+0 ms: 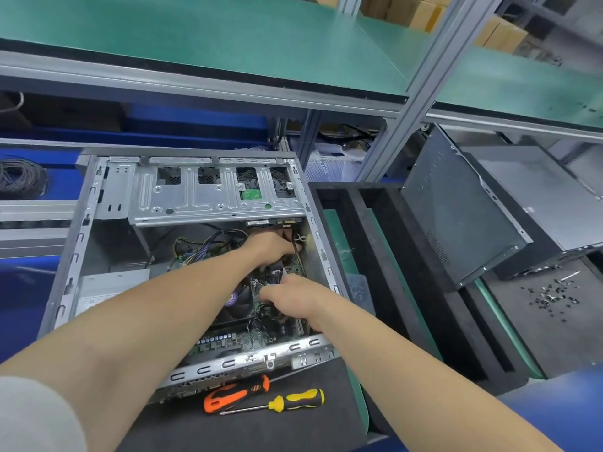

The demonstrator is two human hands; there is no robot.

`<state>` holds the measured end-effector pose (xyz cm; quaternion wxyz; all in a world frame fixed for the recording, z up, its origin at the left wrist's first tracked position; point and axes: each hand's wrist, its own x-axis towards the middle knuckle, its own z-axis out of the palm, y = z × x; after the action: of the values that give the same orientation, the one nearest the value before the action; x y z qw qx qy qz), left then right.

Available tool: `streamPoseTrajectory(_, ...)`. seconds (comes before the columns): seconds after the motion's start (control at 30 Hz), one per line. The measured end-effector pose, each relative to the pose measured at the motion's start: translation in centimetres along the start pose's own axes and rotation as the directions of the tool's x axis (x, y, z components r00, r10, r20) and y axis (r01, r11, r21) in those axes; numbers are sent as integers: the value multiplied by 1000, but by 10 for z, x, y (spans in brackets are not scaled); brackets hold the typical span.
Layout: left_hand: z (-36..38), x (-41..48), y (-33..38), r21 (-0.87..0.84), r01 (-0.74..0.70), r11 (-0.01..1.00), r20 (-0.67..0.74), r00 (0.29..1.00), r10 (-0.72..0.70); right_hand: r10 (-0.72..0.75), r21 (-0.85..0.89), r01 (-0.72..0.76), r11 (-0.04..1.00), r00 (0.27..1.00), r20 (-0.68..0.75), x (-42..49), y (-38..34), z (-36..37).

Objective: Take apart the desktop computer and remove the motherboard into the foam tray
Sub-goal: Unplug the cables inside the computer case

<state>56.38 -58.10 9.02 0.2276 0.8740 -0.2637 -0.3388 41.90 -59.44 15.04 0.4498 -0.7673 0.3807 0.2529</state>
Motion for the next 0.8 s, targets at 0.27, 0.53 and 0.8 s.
streamPoseTrajectory(0.27, 1, 1, 0, 55, -17, 998, 18, 1000, 16, 7, 6, -8, 1000, 1000, 18, -2, -1, 0)
streamPoseTrajectory(0.53, 4, 5, 0, -22, -29, 999, -26, 999, 28, -3, -11, 4, 1000, 999, 35, -4, -3, 0)
streamPoseTrajectory(0.8, 5, 3, 1, -38, -43, 998, -49, 998, 41, -17, -22, 18, 1000, 999, 45, -6, -4, -1)
